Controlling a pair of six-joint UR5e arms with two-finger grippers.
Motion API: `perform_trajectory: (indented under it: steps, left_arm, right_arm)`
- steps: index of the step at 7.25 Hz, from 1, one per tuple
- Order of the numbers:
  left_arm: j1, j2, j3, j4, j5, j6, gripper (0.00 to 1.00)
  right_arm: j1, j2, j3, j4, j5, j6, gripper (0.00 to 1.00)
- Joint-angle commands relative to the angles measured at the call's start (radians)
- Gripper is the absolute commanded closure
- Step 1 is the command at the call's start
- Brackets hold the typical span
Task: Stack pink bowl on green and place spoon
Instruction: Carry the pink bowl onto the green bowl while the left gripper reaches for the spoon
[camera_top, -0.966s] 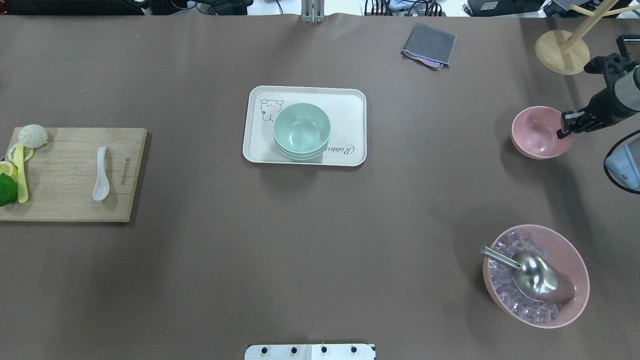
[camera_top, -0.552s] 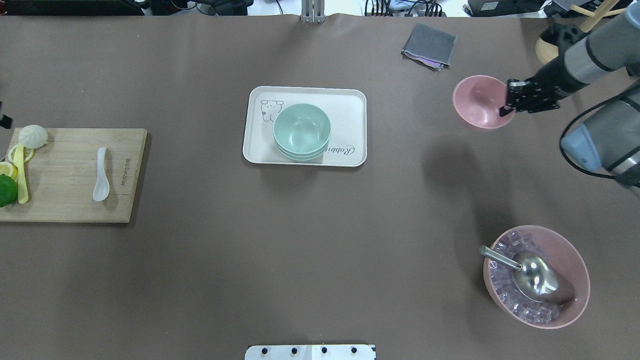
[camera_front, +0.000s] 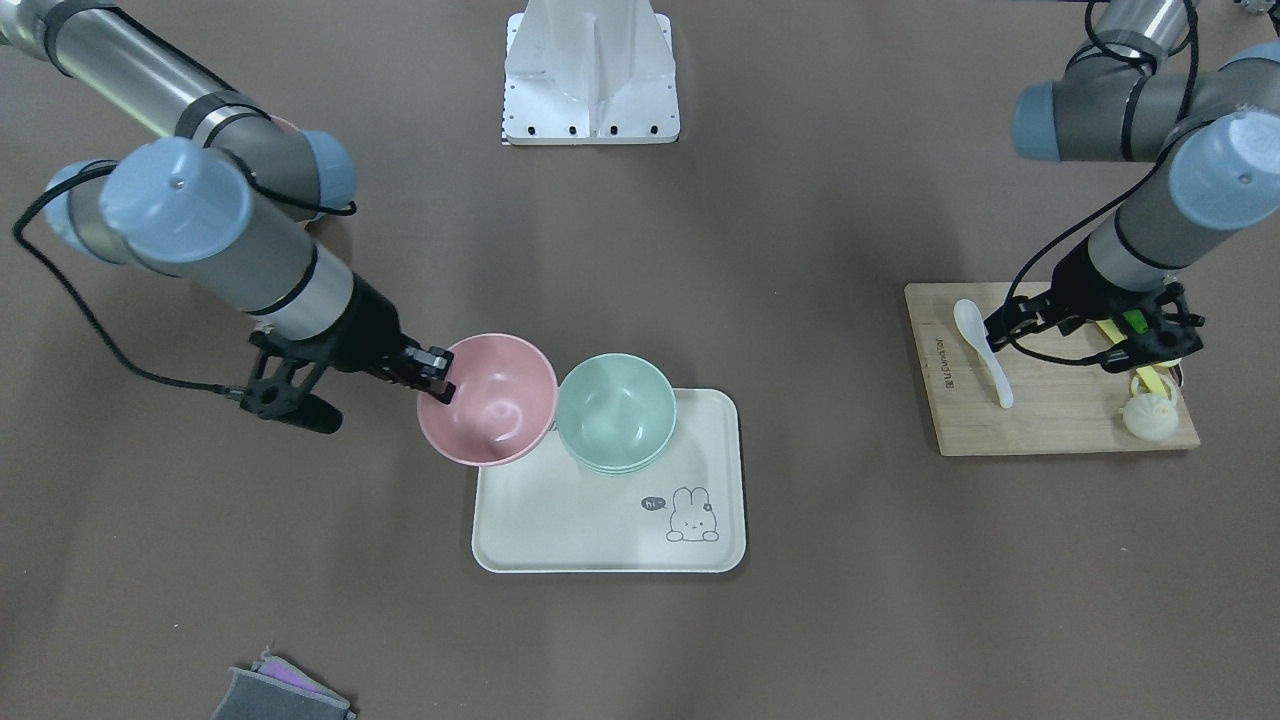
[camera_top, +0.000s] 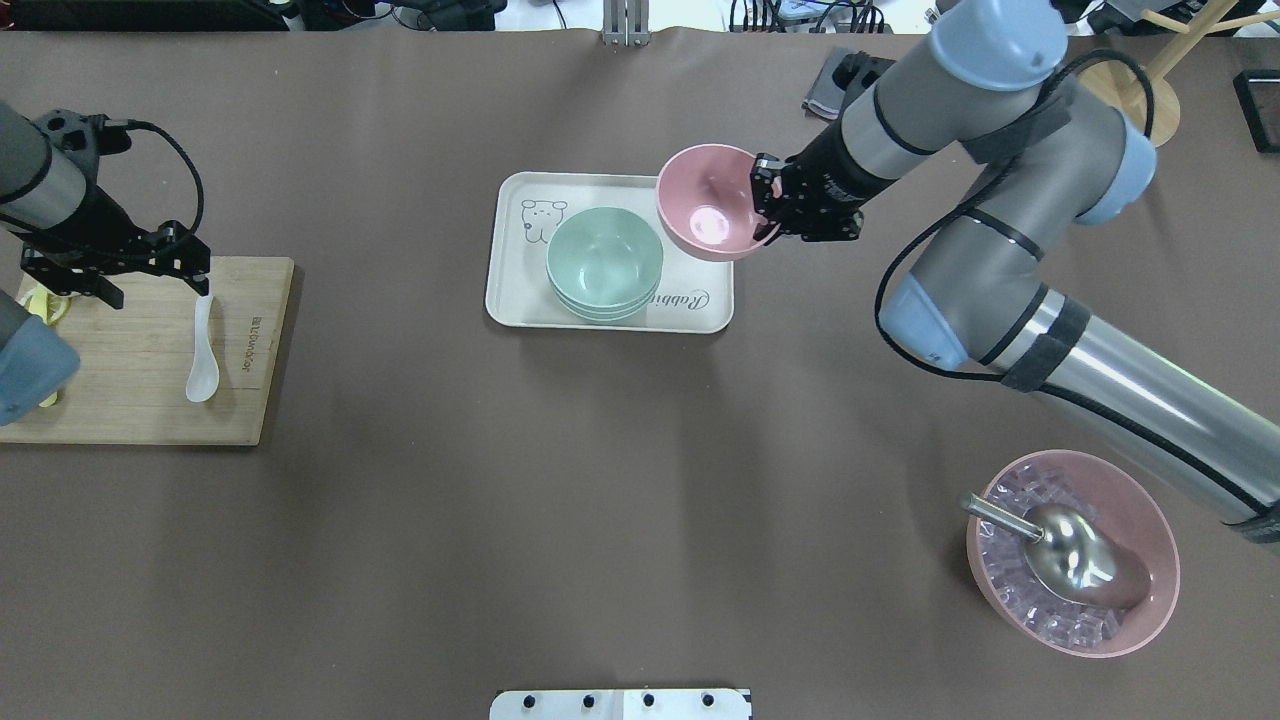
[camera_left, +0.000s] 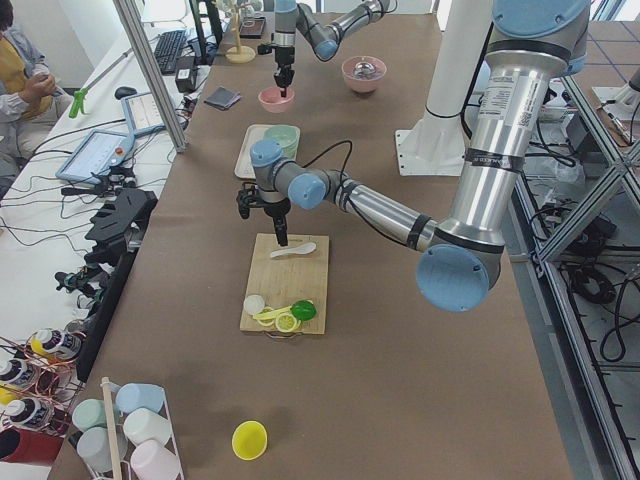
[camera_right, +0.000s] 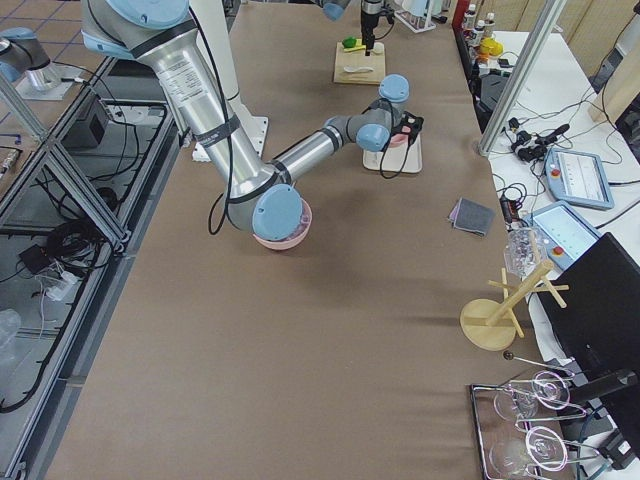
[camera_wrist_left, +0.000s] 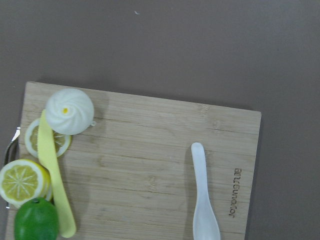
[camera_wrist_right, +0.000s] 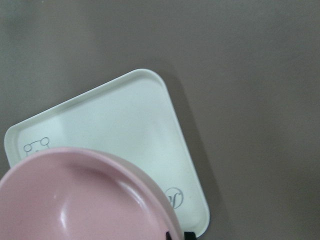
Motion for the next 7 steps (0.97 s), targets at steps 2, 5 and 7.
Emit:
perform_trajectory:
  steps: [2,5,7]
  left_arm:
    - [0.016,-0.012,0.075,-0.06,0.002,-0.028,0.07]
    - [0.016,-0.012,0.092,-0.06,0.001,-0.031,0.07]
    - [0.018,-0.01,0.148,-0.104,0.001,-0.053,0.07]
  right_arm:
    - [-0.133,0.134,-0.051,-0.081,-0.17,0.085,1.0]
    - [-0.146,0.139,-0.062,-0.081,-0.199,0.078,1.0]
    - [-0.149,0.137,-0.064,-0.079,-0.198,0.078,1.0]
